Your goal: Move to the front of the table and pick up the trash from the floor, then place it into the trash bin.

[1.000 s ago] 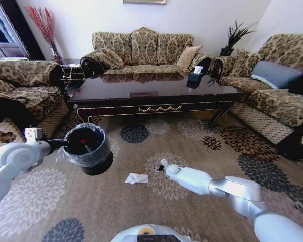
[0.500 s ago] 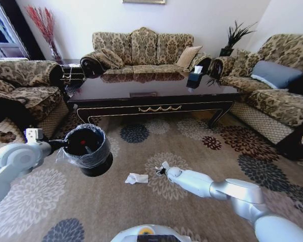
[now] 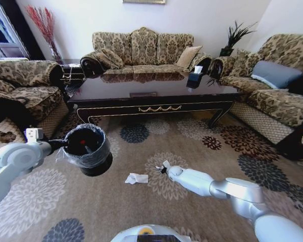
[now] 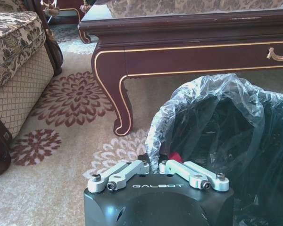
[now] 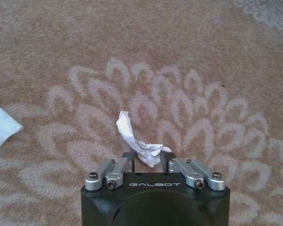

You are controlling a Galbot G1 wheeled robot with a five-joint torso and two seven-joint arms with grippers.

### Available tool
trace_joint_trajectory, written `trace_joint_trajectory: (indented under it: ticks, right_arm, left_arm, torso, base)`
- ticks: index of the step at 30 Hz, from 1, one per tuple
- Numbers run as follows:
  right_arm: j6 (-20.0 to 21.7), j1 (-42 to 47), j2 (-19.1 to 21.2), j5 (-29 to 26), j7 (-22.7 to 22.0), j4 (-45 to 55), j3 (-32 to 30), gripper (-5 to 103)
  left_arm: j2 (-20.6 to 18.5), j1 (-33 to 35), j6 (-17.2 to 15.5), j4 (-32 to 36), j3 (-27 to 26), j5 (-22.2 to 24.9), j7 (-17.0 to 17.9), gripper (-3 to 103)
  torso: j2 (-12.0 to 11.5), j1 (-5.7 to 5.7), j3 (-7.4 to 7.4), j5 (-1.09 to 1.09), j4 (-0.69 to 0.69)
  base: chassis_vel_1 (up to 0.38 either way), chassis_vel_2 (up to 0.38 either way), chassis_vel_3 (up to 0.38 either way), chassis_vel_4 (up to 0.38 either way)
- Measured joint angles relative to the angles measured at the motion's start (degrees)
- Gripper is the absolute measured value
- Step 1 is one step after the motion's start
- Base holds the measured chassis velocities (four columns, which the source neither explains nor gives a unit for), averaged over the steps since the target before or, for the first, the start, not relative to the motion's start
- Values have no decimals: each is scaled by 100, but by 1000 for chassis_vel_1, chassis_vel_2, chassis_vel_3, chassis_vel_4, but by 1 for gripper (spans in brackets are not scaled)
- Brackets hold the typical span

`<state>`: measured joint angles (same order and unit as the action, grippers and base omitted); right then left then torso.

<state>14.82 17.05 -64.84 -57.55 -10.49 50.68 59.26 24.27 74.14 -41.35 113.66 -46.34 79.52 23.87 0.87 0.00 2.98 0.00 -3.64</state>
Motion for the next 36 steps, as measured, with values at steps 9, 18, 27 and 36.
trace_joint_trajectory:
  ticks: [9, 18, 27, 36]
  right_arm:
    - [-108, 41, 36, 24, 131, 55, -1, 3]
    - [-206, 34, 253, 9, 154, 287, -36, 0]
    - [-570, -170, 818, -242, 555, 1381, -554, 0]
    - [-1656, -1411, 888, -1365, 1756, 1907, -380, 0]
  left_arm:
    - [16, -3, 6, -20, 13, -20, -7, 3]
    - [67, 11, 10, -22, 36, -44, -13, 3]
    - [189, 289, 43, 145, 151, -62, -19, 3]
    - [550, 394, 67, 290, 784, -310, -24, 3]
  torso:
    - [0, 0, 0, 0, -1]
    - [0, 0, 0, 0, 0]
    - [0, 0, 0, 2, -2]
    - [0, 0, 0, -1, 0]
  base:
    - [0, 0, 0, 0]
    - [0, 0, 0, 0]
    - [0, 0, 0, 0]
    - [0, 0, 0, 0]
